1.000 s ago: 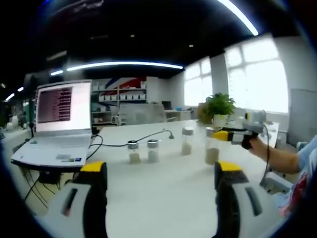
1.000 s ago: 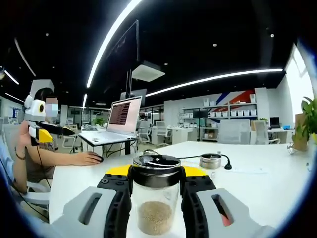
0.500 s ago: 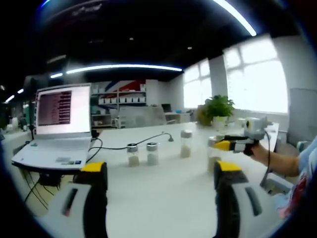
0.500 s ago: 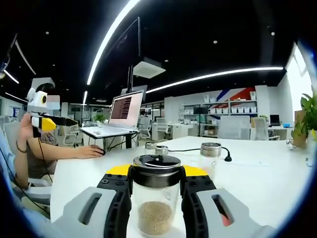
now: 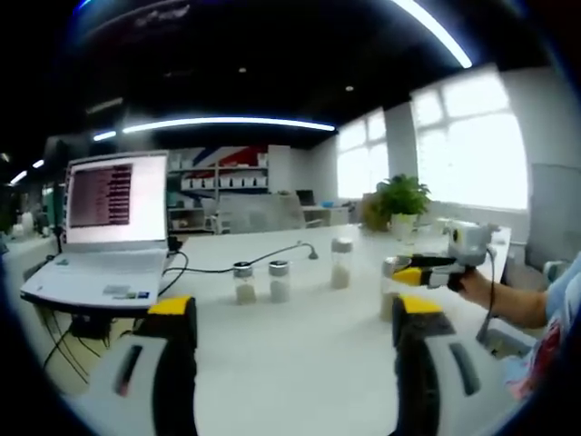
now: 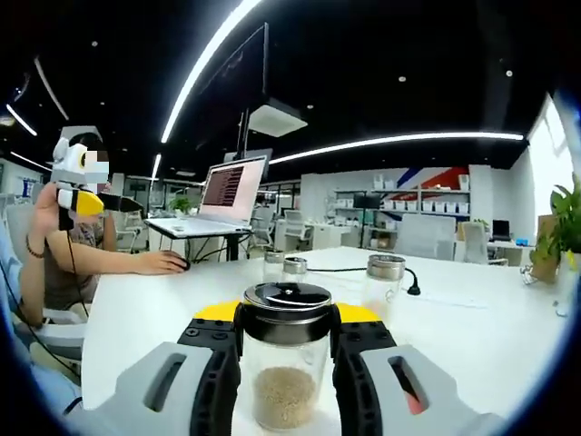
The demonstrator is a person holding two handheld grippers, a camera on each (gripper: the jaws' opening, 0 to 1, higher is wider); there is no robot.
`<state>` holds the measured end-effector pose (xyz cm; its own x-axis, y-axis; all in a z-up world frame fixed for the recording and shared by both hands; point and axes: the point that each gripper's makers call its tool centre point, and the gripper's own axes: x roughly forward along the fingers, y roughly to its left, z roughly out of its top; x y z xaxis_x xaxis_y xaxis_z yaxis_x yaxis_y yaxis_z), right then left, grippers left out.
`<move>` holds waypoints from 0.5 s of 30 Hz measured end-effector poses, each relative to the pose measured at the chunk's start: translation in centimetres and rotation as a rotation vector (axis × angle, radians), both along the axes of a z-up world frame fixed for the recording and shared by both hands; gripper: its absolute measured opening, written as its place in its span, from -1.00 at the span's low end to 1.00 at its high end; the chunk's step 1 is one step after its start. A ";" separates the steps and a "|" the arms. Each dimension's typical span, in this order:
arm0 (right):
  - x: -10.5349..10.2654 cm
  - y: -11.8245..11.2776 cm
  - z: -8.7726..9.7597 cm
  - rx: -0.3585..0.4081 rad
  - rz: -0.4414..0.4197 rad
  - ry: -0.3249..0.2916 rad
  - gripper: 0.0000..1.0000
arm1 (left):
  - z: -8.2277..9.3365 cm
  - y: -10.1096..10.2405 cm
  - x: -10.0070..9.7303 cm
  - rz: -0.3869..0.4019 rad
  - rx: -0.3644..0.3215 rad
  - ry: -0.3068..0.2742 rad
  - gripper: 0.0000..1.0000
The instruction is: Rotate the seasoning bottle until the label or dispensing opening points toward the visible target arrow and the bottle remains upright within the marked orientation range
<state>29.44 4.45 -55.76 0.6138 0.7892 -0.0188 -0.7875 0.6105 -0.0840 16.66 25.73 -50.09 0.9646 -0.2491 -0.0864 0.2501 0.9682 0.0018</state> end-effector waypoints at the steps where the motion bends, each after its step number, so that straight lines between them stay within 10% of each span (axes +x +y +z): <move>1: 0.0 -0.1 0.0 0.000 -0.003 0.001 -0.26 | -0.1 0.1 0.1 0.001 0.000 0.006 0.88; 15: -0.1 -0.2 -0.1 0.052 0.008 0.020 -0.25 | -0.3 -0.5 0.2 -0.012 0.007 0.012 0.88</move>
<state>29.29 4.26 -55.88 0.6075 0.7942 0.0104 -0.7935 0.6075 -0.0365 16.90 25.26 -50.38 0.9605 -0.2600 -0.0996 0.2619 0.9651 0.0060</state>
